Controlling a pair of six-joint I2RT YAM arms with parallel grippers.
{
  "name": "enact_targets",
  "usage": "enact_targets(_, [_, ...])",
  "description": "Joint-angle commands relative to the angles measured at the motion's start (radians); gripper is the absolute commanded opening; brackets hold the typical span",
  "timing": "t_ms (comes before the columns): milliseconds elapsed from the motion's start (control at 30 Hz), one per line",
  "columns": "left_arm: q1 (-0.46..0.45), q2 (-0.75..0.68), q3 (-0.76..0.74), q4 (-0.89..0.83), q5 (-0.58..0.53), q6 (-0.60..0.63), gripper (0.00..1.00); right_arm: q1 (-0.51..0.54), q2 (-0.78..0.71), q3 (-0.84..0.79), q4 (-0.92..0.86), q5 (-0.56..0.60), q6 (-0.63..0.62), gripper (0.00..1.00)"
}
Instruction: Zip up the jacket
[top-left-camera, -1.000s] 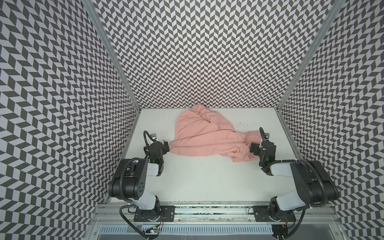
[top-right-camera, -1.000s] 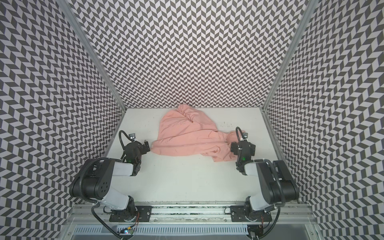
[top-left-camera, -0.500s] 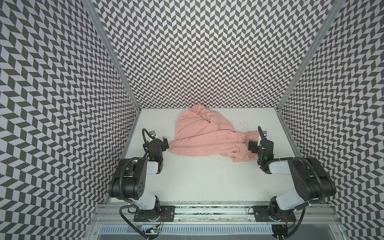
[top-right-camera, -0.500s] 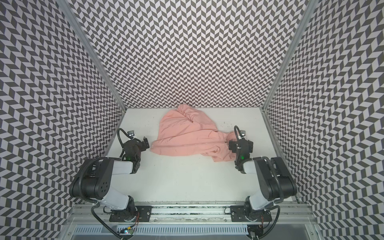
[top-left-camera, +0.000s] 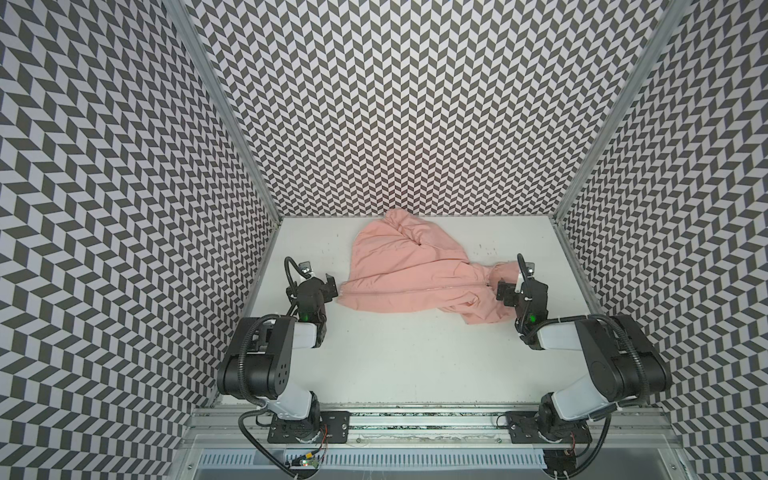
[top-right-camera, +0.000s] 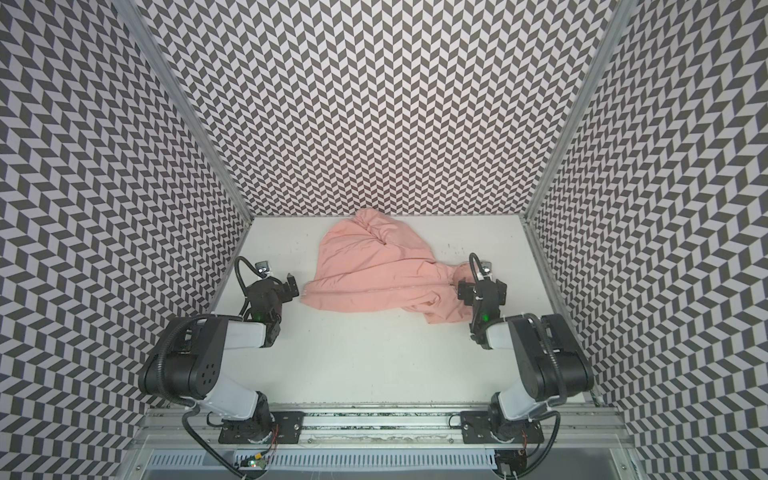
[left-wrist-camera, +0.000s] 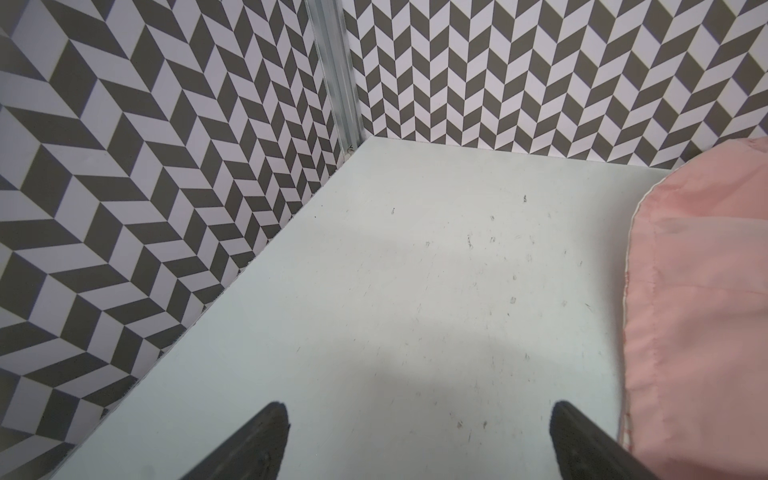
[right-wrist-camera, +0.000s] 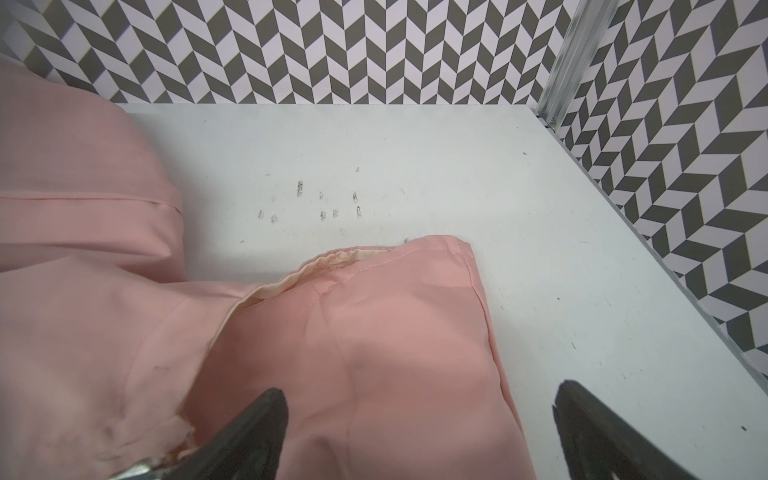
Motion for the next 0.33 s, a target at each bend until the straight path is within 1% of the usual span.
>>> enact_targets(0, [0.003, -0.006, 0.000, 0.006, 0.005, -0.004, 1.00, 0.007, 0.012, -0.006, 0.061, -0.002, -0.025, 1.00])
enact_targets(100, [0.004, -0.006, -0.001, 0.006, 0.005, -0.004, 1.00, 0.005, 0.017, 0.003, 0.048, -0.002, -0.024, 1.00])
enact_targets(167, [0.003, -0.007, -0.001, 0.006, 0.005, -0.049, 1.00, 0.005, 0.015, 0.002, 0.045, -0.005, -0.022, 1.00])
enact_targets(267, [0.004, -0.006, -0.001, 0.006, 0.005, -0.049, 1.00, 0.005, 0.011, -0.007, 0.060, -0.005, -0.023, 1.00])
enact_targets(300, [0.004, -0.006, 0.000, 0.006, 0.033, -0.049, 1.00, 0.005, 0.011, -0.007, 0.062, -0.005, -0.023, 1.00])
